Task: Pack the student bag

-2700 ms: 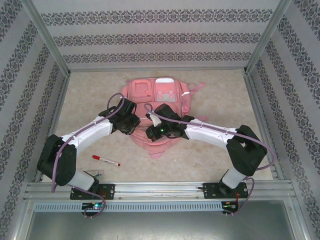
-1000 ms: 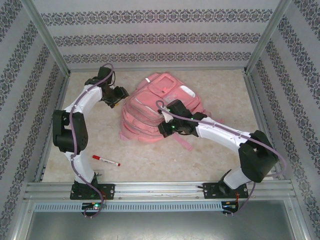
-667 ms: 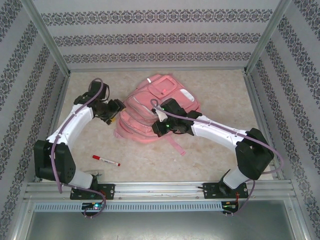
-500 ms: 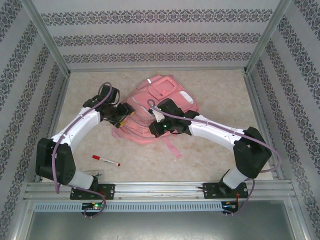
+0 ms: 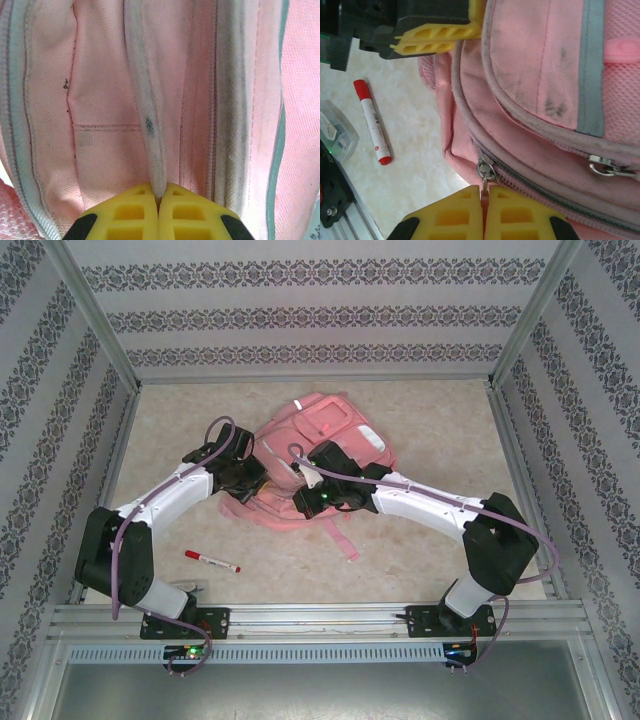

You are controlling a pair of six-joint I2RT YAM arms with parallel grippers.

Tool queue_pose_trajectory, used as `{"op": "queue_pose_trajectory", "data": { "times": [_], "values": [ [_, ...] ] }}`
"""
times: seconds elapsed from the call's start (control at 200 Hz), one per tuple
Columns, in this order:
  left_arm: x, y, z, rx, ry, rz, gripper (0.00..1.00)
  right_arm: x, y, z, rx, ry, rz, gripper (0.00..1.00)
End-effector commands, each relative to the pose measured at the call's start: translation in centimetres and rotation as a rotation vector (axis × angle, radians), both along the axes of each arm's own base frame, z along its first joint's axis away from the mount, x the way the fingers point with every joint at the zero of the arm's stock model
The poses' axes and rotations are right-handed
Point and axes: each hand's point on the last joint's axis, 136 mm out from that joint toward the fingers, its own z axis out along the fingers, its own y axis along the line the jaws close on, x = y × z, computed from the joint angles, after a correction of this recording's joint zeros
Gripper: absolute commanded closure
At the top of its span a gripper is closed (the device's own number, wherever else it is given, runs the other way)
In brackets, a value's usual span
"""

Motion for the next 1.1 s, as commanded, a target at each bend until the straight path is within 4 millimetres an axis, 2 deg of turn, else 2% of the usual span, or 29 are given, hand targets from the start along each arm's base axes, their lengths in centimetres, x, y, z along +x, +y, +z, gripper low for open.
{"op": "queue_pose_trajectory", "data": {
  "times": [0.0,0.21,0.415,0.525,0.645,0.744,0.789,0.824,0.944,1.044,1.094],
  "values": [
    [0.9,2.2,1.5,0.121,-0.064,0.005,1.00,-0.5,-1.6,0.7,-0.042,-0.057,0.010,1.00],
    [0.9,2.7,1.6,0.079,-0.050,-0.027,1.00,0.5,-8.0,-3.3,-0.230,-0.031,-0.094,1.00],
    [0.9,2.8,1.6,0.062,-0.053,-0.087,1.00,3.8,-15.0,-5.7,-0.297,0.041,-0.382,1.00],
    [0.9,2.5,1.4,0.063,-0.062,-0.132,1.00,5.7,-16.9,-6.1,-0.297,0.053,-0.480,0.99],
    [1.1,1.9,1.5,0.048,-0.073,-0.185,1.00,6.9,-16.9,-6.1,-0.282,0.060,-0.505,0.91],
    [1.0,0.5,2.0,-0.013,-0.088,-0.204,1.00,7.3,-17.3,-5.8,-0.296,0.045,-0.519,0.76],
    [0.9,-0.3,2.3,-0.026,-0.100,-0.224,0.87,7.4,-17.8,-5.7,-0.308,0.034,-0.528,0.73],
    [0.8,-1.2,2.4,-0.028,-0.107,-0.245,0.82,7.6,-18.3,-5.6,-0.312,0.029,-0.539,0.71],
    [0.0,-5.2,1.8,-0.045,-0.096,-0.305,0.81,8.4,-20.4,-5.3,-0.309,0.034,-0.595,0.67],
    [-1.0,-8.6,0.9,-0.079,-0.062,-0.291,0.81,9.4,-22.2,-3.8,-0.276,0.029,-0.642,0.64],
    [-1.4,-9.6,0.8,-0.098,-0.058,-0.276,0.79,9.8,-23.0,-2.9,-0.253,0.016,-0.659,0.62]
  ]
}}
